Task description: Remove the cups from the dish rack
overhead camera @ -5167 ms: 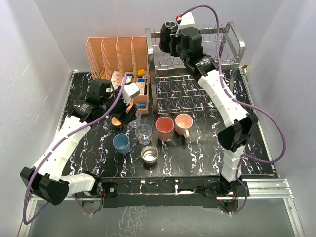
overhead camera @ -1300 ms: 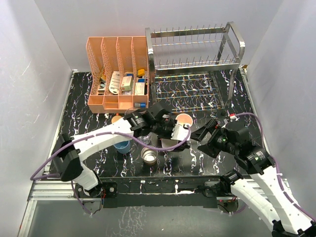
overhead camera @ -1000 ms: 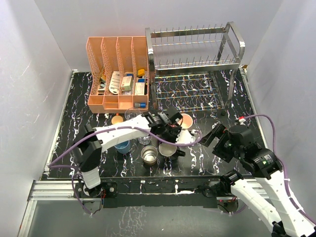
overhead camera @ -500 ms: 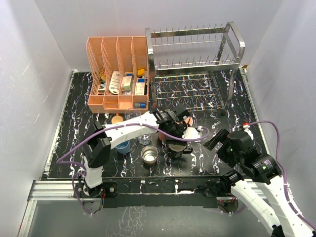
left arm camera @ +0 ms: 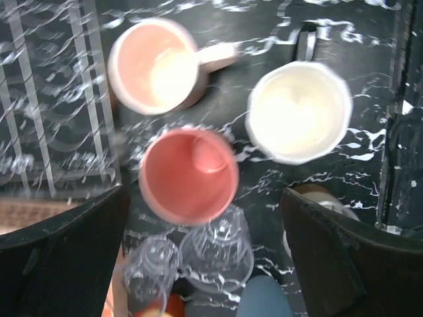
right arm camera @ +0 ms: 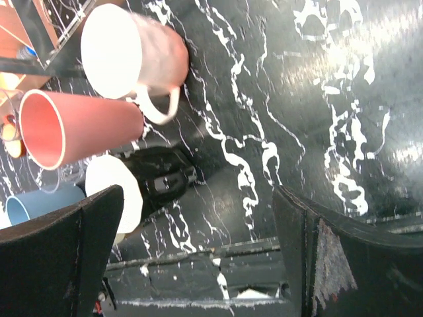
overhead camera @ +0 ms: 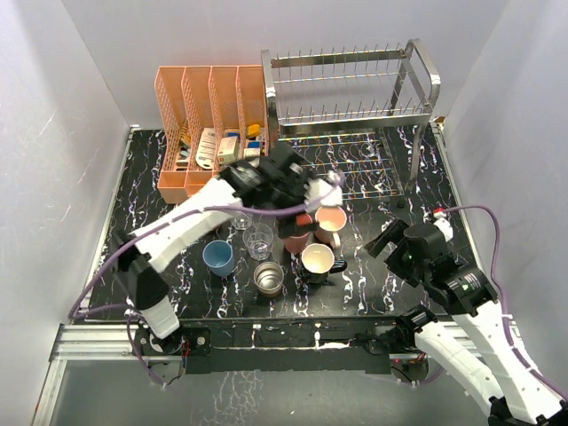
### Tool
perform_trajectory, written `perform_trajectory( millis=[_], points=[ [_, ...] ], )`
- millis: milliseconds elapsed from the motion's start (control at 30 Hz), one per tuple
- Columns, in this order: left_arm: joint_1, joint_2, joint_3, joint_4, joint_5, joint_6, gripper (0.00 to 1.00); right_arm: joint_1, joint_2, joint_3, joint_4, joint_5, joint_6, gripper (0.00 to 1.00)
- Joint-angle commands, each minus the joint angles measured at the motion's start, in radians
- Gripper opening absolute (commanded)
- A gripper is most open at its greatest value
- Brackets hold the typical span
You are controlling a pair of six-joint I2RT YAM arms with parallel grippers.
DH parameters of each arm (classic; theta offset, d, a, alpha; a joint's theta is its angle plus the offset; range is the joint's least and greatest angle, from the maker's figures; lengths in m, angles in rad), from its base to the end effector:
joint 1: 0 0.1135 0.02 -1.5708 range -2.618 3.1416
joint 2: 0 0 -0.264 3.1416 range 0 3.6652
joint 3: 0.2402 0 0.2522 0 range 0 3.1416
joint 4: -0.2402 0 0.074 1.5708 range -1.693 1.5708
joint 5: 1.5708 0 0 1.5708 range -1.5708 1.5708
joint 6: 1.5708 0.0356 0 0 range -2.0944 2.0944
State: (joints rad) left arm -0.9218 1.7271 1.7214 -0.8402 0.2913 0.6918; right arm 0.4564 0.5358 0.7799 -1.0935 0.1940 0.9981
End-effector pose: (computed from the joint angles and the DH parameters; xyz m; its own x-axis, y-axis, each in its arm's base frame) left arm 0.2204 -0.3074 0.3520 0.2118 0.7318 -0.6478 0.9649 -0.0515 0.2574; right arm 0.0821 0.0327 0.2839 -0.6326 0.6081 -0.4795 0.3941 0.7858 0.4766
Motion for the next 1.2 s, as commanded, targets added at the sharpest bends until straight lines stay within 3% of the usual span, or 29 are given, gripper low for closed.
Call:
perform_trajectory(
  millis=[0,233,467,600,733,1167],
  points=[
    [0.229,-0.176,-0.014,-0.037,0.099,-0.091,0.97,0.002,0.068,0.064,0.199,0.117,-0.082,0.98],
    [0.703,-0.430,-0.366,0.287,0.167,-0.264,0.97,0.001,0.175,-0.029,0.516,0.383,-0.243,0.98],
    [0.936,-0.482,-0.656,0.588,0.093,-0.470,0.97,-0.006,0.165,-0.289,0.953,0.719,-0.367,0.98],
    [0.963,-0.473,-0.789,0.722,-0.089,-0.566,0.97,-0.032,0.166,-0.440,1.128,0.839,-0.405,0.98],
    [0.980,-0.503,-0.965,0.880,-0.171,-0.553,0.97,-0.070,0.214,-0.519,1.226,0.883,-0.417,0.98],
    [1.002,-0.465,-1.225,1.262,-0.227,-0.676,0.97,-0.277,0.494,-0.610,1.631,0.686,-0.558,0.98]
  ],
)
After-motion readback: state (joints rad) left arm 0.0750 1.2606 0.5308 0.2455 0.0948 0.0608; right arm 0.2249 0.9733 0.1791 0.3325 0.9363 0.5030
